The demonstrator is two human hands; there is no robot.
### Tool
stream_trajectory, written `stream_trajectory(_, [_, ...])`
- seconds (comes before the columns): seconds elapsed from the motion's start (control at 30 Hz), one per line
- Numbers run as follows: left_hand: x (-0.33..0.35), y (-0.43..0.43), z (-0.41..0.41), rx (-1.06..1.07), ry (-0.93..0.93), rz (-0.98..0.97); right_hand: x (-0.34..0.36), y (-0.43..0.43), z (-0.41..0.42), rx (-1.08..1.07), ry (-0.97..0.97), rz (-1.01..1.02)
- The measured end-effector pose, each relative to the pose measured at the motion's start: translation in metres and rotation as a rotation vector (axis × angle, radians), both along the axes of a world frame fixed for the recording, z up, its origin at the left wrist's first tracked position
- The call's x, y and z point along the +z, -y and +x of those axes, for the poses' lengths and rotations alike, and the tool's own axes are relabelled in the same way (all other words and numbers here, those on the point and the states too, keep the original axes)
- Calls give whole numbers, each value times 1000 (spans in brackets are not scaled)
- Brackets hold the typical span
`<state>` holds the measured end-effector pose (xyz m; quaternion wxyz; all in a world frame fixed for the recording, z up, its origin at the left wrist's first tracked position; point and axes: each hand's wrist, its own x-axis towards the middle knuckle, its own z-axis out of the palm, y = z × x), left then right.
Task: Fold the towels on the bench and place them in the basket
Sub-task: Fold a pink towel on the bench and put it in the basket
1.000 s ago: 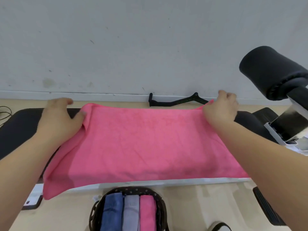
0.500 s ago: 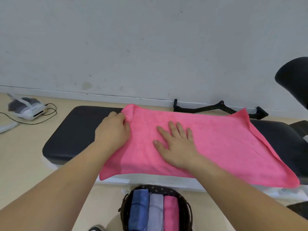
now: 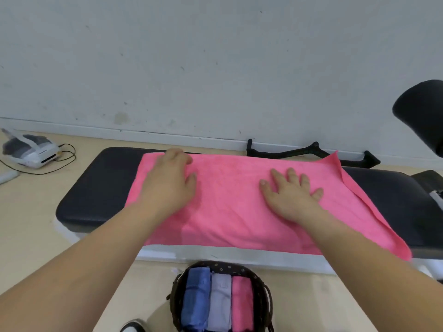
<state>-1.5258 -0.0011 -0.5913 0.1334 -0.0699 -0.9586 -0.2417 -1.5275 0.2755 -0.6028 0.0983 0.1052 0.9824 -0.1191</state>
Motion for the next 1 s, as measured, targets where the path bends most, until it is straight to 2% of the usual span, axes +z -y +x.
stream_trajectory(0.1, [-10, -47, 8, -302, 84, -44, 0, -52, 2, -124, -8, -1])
stream_trajectory(0.17, [-17, -71, 9, -394, 126, -87, -1, -84, 4, -203, -16, -3])
stream_trajectory(0.3, [-22, -104, 2, -323, 117, -201, -4, -143, 9, -354, -118, -17])
stream_trajectory(0.37, [-22, -117, -1, -298, 103, -246, -1, -161, 17, -349, -213, 9])
stream_trajectory(0.5, [-22, -153, -4, -369, 93, -185, 12, -185, 31, -338, -268, 55])
stream_trajectory(0.63, [-14, -210, -3, -476, 104, -28, 21, -208, 39, -368, -108, -58])
stream_trajectory(0.77, [3, -288, -23, -542, 153, -21, 19, -209, 44, -299, -39, -197])
stream_trajectory(0.9, [21, -360, -58, -397, 303, -9, 21, -201, 51, -199, -104, -253])
stream_trajectory(1.0, [22, -387, -78, -298, 430, -96, 29, -198, 57, -148, -131, -443])
